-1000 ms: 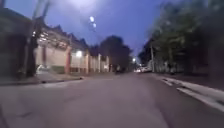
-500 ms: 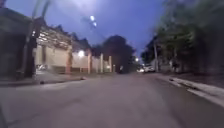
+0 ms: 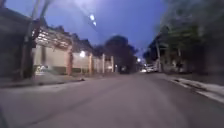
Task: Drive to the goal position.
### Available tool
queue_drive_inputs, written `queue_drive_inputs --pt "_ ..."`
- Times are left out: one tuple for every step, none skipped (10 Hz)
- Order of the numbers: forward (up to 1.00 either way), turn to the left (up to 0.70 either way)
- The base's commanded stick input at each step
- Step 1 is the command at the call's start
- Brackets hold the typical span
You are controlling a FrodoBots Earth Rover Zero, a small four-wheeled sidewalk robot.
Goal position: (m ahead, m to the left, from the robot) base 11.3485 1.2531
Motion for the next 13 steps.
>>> queue_drive_inputs --pt "0.7 0.0" --pt "0.7 0.0" --pt "0.7 0.0" --pt "0.7 0.0" --pt "0.7 0.0" --pt "0.7 0.0" --pt "0.7 0.0" --pt "0.7 0.0" --pt "0.7 0.0" --pt "0.7 0.0" --pt "0.7 0.0" --pt "0.7 0.0" --pt "0.7 0.0"
